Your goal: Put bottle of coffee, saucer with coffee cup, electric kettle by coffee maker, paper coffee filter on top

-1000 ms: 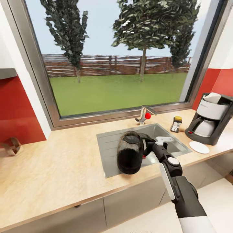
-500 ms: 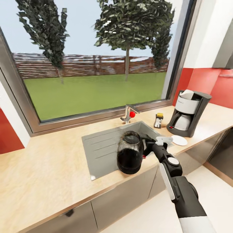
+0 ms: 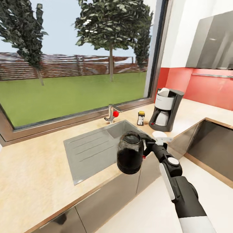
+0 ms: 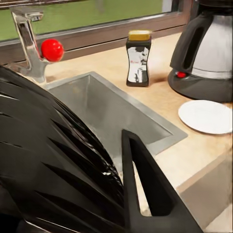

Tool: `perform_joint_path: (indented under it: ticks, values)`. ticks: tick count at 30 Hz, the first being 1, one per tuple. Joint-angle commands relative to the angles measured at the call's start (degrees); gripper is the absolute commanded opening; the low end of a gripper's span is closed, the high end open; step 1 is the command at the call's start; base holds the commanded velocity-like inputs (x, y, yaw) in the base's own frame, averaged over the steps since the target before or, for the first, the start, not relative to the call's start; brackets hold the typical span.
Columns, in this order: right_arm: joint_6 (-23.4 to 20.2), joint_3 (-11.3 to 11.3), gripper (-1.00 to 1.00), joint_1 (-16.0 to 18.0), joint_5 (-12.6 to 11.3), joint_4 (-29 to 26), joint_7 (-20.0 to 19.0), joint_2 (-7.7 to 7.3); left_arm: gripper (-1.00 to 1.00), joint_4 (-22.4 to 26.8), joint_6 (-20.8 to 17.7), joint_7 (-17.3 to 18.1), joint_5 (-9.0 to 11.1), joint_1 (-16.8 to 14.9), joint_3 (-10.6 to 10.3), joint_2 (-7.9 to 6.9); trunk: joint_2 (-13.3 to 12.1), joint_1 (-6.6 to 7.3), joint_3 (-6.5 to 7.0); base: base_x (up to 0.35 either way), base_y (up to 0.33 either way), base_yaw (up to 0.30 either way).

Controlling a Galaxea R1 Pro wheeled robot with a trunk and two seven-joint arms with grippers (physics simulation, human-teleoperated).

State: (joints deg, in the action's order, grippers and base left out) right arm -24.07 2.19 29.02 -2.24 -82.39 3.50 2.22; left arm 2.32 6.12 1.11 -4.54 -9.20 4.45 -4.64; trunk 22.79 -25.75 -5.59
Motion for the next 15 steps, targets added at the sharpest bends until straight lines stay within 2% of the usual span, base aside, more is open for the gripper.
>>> perform_joint_path:
  ticks: [1, 13, 15]
  values:
    - [-0.27, 0.09, -1.00, 0.07, -0.22, -0.05, 0.37, 0.01, 1.00, -0.03, 0.21, 0.12, -0.48, -0.03, 0.47, -0.01, 0.14, -0.04, -0.12, 0.000, -0.240, -0.300]
    - [-0.27, 0.09, -1.00, 0.07, -0.22, -0.05, 0.37, 0.01, 1.00, -0.03, 0.29, 0.04, -0.39, -0.03, 0.48, -0.04, 0.14, -0.04, -0.12, 0.000, -0.265, -0.300]
    - [-0.27, 0.09, -1.00, 0.07, -0.22, -0.09, 0.37, -0.01, 1.00, -0.03, 0.29, 0.03, -0.33, -0.03, 0.48, -0.05, 0.14, -0.04, -0.12, 0.000, -0.233, -0.172]
